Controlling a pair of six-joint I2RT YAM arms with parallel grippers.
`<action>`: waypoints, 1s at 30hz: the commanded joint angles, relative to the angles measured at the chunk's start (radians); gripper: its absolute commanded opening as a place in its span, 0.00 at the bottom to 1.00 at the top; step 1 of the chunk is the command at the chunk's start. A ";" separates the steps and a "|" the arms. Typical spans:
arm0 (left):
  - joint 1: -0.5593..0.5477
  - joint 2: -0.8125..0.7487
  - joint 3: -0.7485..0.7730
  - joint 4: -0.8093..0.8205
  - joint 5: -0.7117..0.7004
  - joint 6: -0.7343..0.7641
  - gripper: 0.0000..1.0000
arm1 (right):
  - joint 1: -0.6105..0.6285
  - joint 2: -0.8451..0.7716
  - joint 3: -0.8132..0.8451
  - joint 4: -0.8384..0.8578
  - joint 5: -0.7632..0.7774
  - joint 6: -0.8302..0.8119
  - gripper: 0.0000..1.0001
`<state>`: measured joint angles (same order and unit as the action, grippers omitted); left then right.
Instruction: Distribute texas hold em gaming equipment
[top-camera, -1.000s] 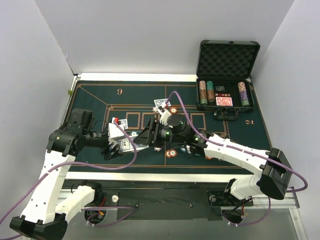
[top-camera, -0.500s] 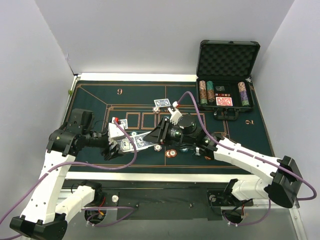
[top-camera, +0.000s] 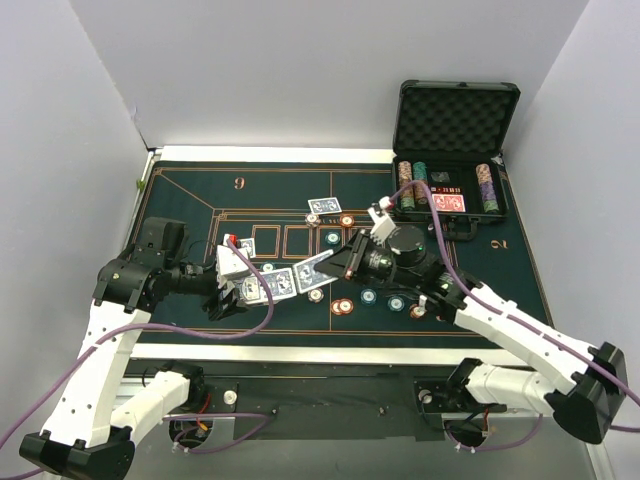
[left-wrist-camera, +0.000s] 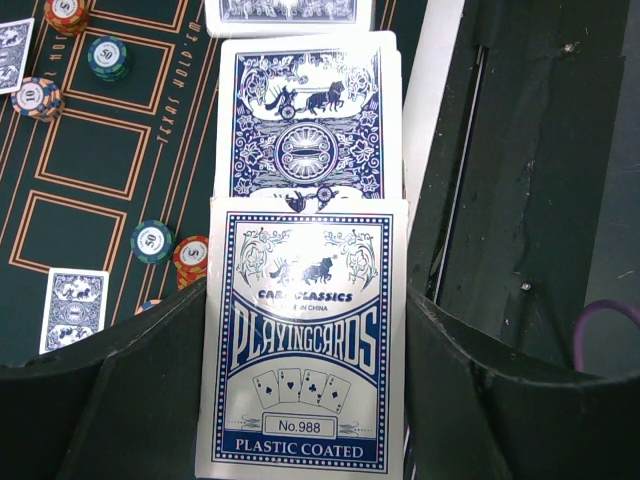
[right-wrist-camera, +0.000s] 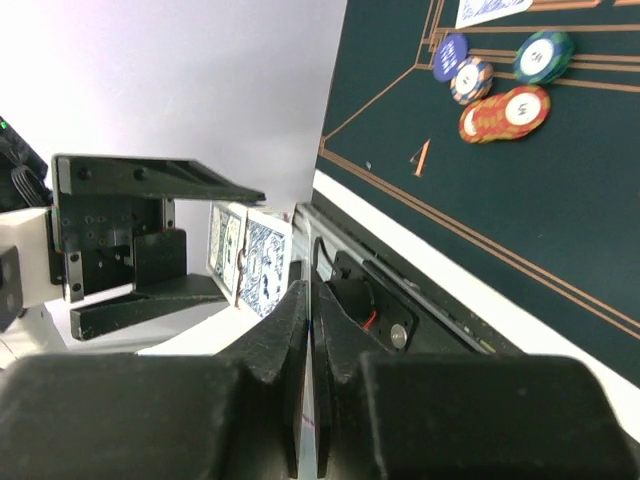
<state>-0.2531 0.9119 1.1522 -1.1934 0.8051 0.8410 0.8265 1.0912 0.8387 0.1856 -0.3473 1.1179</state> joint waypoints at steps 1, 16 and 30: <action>0.005 -0.008 0.029 0.038 0.048 -0.006 0.35 | -0.084 -0.088 -0.029 -0.067 -0.019 -0.033 0.00; 0.005 -0.011 0.041 0.028 0.043 0.000 0.35 | -0.487 0.062 -0.118 -0.250 0.020 -0.289 0.00; 0.005 -0.007 0.049 0.026 0.042 0.004 0.35 | -0.512 0.455 -0.015 -0.055 0.033 -0.374 0.00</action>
<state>-0.2531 0.9131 1.1526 -1.1931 0.8089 0.8417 0.3202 1.5269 0.7670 0.0498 -0.3050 0.7761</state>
